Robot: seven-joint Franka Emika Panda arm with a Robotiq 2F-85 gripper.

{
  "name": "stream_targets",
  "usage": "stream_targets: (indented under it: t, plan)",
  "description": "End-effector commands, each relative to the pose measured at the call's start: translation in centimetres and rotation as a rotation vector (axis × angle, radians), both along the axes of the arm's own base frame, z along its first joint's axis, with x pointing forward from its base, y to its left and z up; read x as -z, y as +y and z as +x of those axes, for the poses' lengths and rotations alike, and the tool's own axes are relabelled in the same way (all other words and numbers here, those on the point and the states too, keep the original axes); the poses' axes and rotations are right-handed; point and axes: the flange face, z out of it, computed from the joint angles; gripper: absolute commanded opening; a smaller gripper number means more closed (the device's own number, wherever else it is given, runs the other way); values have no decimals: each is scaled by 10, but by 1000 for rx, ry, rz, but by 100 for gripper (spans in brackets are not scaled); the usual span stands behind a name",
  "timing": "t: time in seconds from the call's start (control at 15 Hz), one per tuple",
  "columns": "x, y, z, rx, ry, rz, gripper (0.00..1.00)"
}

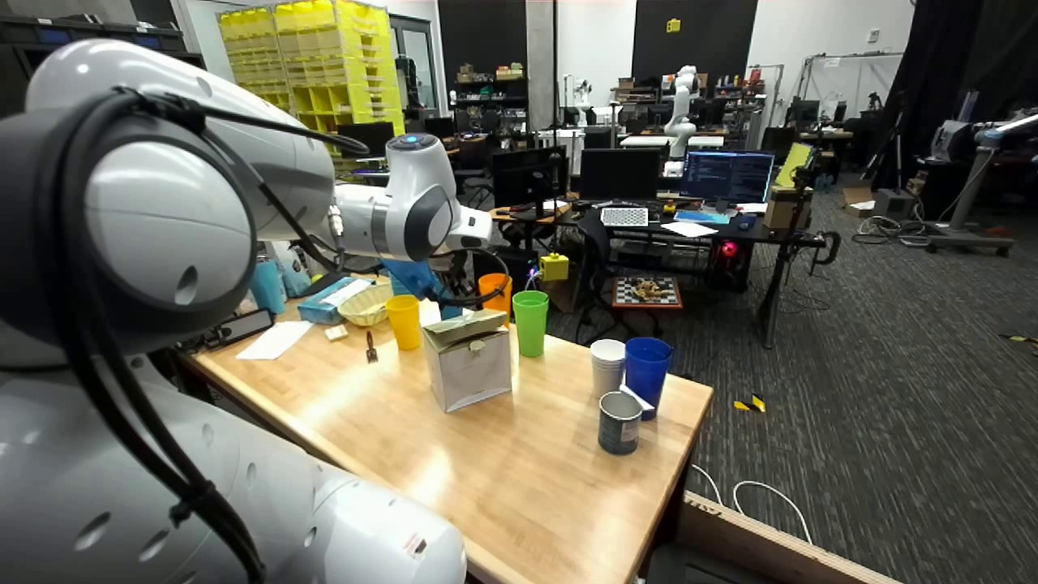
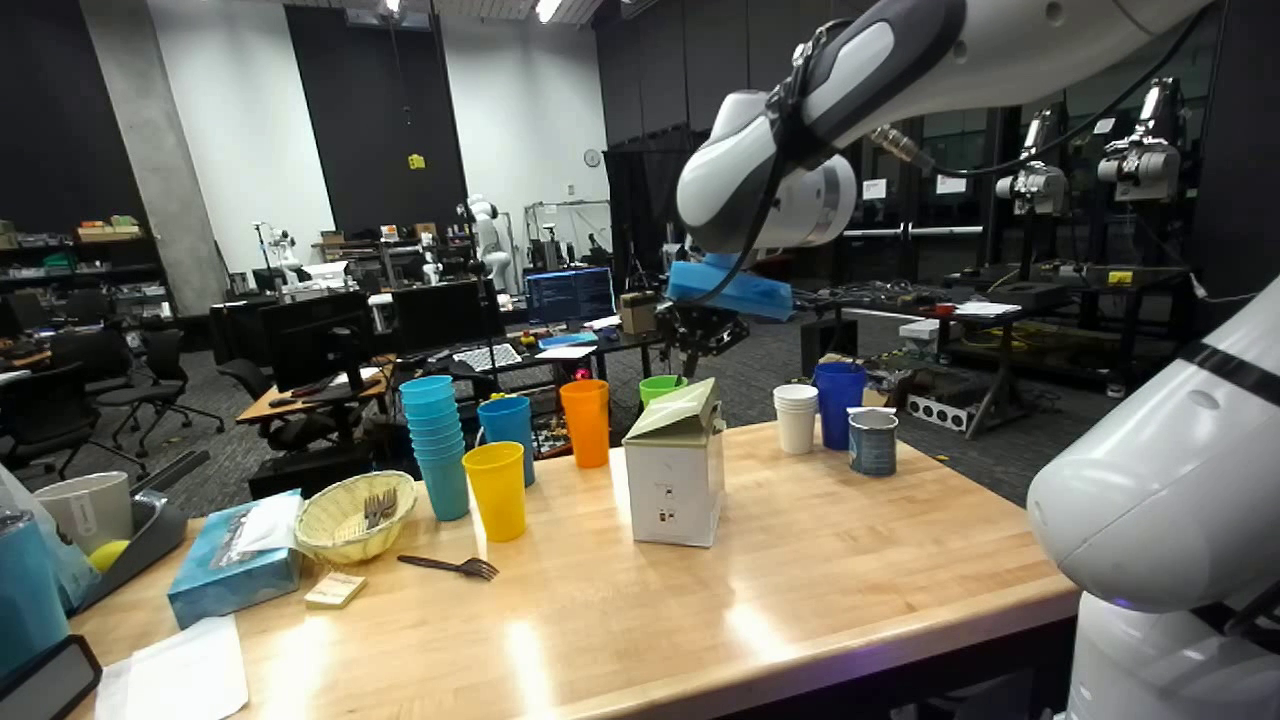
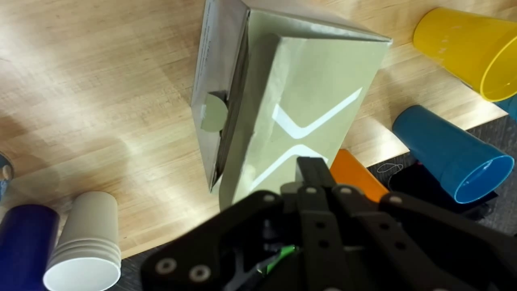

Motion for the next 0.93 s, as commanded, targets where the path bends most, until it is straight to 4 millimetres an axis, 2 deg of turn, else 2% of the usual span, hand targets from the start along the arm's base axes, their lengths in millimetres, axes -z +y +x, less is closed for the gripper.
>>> stream_targets:
  t: [0.0, 0.4, 0.87]
  plan:
    - [-3, -5, 4, 10, 14, -16, 0]
    - [7, -19, 10, 35, 55, -7, 0]
    - [46, -47, 24, 52, 162, 117, 0]
